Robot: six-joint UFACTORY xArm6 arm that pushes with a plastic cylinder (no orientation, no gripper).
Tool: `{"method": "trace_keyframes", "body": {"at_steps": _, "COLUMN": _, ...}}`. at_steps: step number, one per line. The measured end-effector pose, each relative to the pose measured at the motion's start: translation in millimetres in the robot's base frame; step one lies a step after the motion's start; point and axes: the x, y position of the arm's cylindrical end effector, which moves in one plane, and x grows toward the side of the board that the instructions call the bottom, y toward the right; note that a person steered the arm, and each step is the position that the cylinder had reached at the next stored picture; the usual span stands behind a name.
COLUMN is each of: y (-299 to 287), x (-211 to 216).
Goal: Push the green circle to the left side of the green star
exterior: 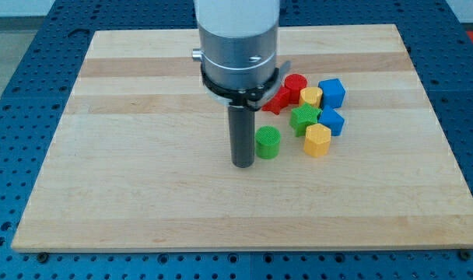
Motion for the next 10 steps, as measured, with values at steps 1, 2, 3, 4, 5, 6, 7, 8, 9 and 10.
{"method": "trace_keyframes", "body": {"at_steps": 1, "y": 3.6, "x": -12.3}}
{"method": "trace_keyframes", "body": {"at_steps": 2, "y": 3.6, "x": -35.8}}
{"method": "trace_keyframes", "body": {"at_steps": 3, "y": 5.8, "x": -68.2}}
{"method": "trace_keyframes", "body": {"at_steps": 4, "y": 6.7, "x": -80.7}}
{"method": "trace_keyframes", "body": {"at_steps": 5, "y": -15.4, "x": -68.6}}
{"method": "trace_keyframes", "body": {"at_steps": 6, "y": -55.7, "x": -28.5}}
{"method": "trace_keyframes", "body": {"at_steps": 7, "y": -45.8, "x": 20.2}}
{"method": "trace_keyframes", "body": {"at_steps": 8, "y": 12.6, "x": -8.5}}
{"method": "trace_keyframes", "body": {"at_steps": 9, "y": 24.3, "x": -20.3}}
{"method": "trace_keyframes", "body": {"at_steps": 10, "y": 24.4, "x": -21.0}}
